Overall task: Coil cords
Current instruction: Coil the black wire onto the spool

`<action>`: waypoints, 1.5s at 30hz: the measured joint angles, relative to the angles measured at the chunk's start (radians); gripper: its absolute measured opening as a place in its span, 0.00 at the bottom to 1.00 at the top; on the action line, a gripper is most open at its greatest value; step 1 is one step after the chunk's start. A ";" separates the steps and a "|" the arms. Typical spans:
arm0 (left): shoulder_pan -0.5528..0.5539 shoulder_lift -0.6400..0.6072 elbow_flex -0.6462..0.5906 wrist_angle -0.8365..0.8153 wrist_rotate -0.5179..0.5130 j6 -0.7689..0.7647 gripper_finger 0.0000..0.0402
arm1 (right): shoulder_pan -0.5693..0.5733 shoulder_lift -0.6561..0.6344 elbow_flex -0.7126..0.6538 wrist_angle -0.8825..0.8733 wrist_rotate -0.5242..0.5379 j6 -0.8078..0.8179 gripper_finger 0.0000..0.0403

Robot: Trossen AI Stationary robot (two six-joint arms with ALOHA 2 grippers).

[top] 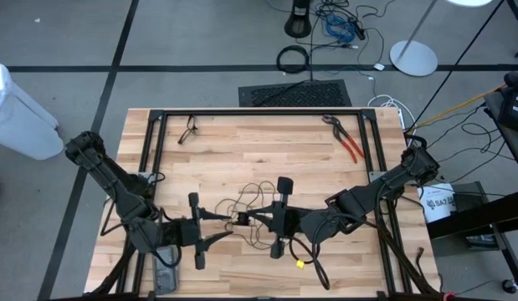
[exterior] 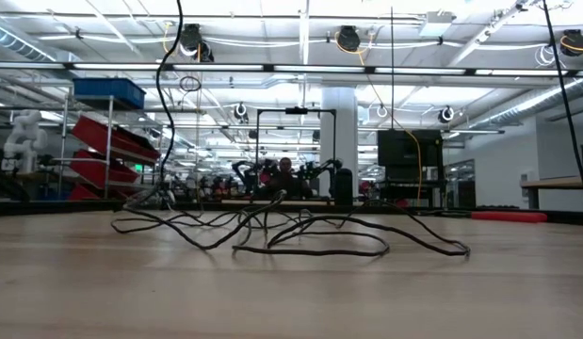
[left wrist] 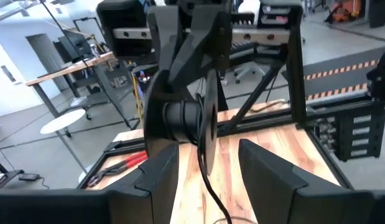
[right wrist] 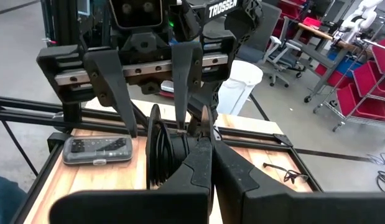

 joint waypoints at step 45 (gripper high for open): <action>0.023 0.063 0.000 0.106 -0.009 0.061 0.01 | 0.006 0.001 0.000 -0.023 -0.002 -0.003 0.05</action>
